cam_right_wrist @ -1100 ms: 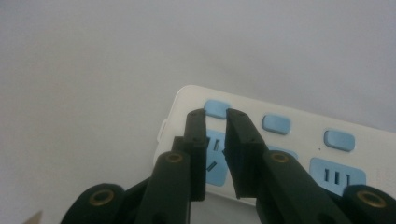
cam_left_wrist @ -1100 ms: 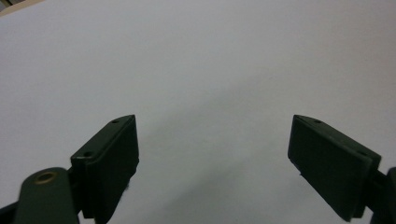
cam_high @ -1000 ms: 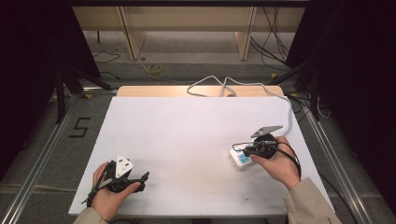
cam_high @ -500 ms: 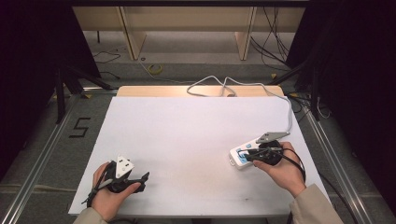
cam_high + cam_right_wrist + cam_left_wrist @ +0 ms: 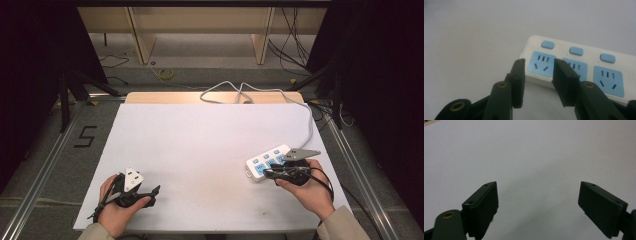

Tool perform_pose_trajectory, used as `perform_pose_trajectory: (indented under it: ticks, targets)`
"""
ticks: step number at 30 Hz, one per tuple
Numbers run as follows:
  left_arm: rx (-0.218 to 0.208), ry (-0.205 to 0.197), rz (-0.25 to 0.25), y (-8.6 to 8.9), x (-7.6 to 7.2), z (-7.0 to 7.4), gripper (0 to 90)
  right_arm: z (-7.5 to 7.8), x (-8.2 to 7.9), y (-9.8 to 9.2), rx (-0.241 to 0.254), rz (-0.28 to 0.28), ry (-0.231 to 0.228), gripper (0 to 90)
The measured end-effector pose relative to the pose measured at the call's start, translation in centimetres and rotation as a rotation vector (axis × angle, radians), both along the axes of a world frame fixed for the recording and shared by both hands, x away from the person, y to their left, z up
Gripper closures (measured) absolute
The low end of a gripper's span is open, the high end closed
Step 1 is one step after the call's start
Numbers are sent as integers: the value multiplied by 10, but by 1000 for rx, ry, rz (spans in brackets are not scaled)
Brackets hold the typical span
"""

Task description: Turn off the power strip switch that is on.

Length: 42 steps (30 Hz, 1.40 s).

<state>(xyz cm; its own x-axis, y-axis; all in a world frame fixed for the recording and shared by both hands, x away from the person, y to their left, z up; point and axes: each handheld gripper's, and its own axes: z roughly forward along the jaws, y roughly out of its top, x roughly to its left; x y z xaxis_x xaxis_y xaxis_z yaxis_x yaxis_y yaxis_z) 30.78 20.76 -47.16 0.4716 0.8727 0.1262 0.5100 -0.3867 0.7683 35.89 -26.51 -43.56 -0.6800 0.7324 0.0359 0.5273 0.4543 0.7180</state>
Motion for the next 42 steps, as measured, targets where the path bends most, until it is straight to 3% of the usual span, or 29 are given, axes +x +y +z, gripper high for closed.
perform_pose_trajectory:
  ticks: [11,18,25,42]
  targets:
    - [-2,0,-5,0,-1,0,161,-8,-12,-12,21,24,-56,505]
    - [-7,3,-5,-1,-2,0,160,-16,-21,-16,31,25,-65,451]
    - [-9,4,-8,-1,-2,0,160,-23,-30,-19,71,35,-86,418]
    - [-3,7,-8,0,0,-1,160,-30,-37,-20,87,37,-116,391]
